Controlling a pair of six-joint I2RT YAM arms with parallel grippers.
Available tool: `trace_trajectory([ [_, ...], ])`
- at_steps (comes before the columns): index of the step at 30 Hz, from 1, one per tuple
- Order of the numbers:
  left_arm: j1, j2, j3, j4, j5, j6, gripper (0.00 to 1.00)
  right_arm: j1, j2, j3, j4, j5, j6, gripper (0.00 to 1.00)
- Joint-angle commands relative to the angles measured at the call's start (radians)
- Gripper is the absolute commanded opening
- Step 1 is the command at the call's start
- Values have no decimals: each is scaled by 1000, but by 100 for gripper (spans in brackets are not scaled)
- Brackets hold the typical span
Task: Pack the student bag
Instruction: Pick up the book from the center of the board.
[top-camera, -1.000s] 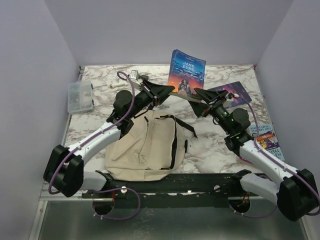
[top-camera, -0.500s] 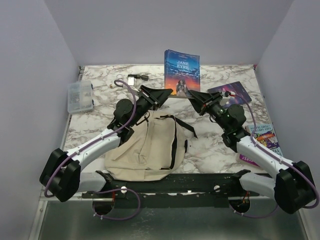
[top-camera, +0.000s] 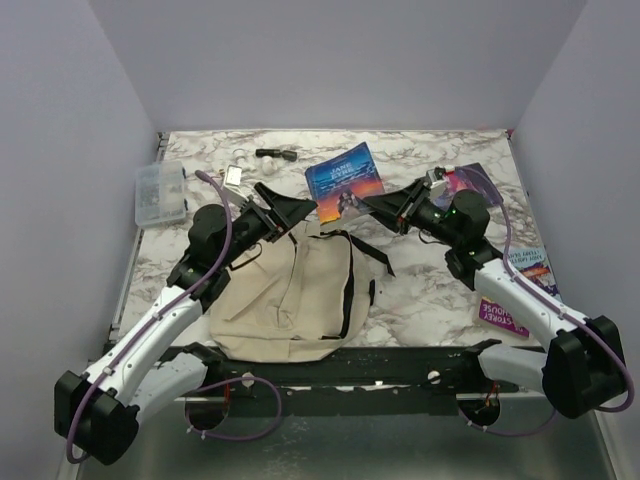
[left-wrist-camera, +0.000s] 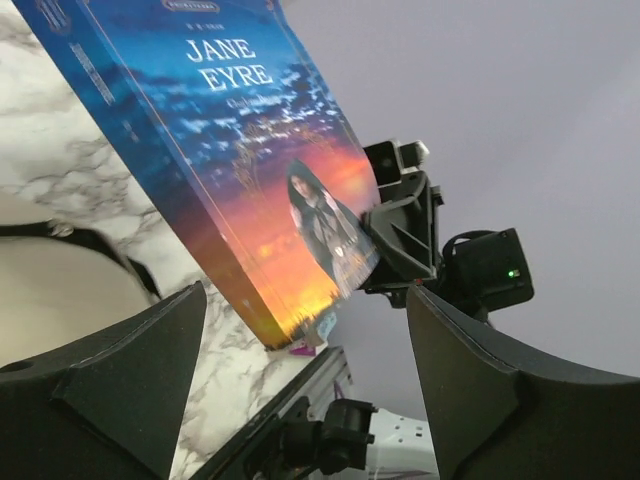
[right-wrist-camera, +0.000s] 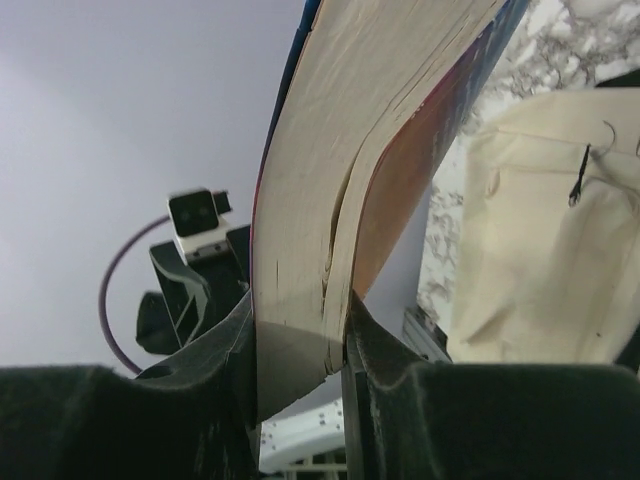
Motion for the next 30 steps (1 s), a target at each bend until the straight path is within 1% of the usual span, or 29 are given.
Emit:
trace_trajectory([
  [1,62,-70,-46,-202,160,37,84,-2,-40,72,85,-229,-126,1],
  [4,68,-71,-71,-232,191,-39,84,-2,-57,75,61,-255,-152,1],
  [8,73,-74,-106,-232,182,-162,86,-2,-50,91,85,-315,-174,1],
  [13,74,-89,-102,-232,109,-227,86,-2,-28,112,91,-361,-183,1],
  [15,76,-92,-111,-173,89,-251,86,-3,-24,110,112,-369,-166,1],
  [18,80,-72,-123,-76,80,-296,86,-4,-20,85,188,-376,-104,0],
  [23,82,-54,-139,60,19,-322,82,-2,-17,62,268,-388,-32,1],
  [25,82,-55,-153,118,-14,-334,80,-4,-17,61,276,-392,-22,1],
  [28,85,-44,-154,144,-51,-344,78,-3,-16,60,286,-396,-8,1],
  [30,88,-42,-155,146,-75,-359,74,-2,-16,60,296,-399,0,1],
])
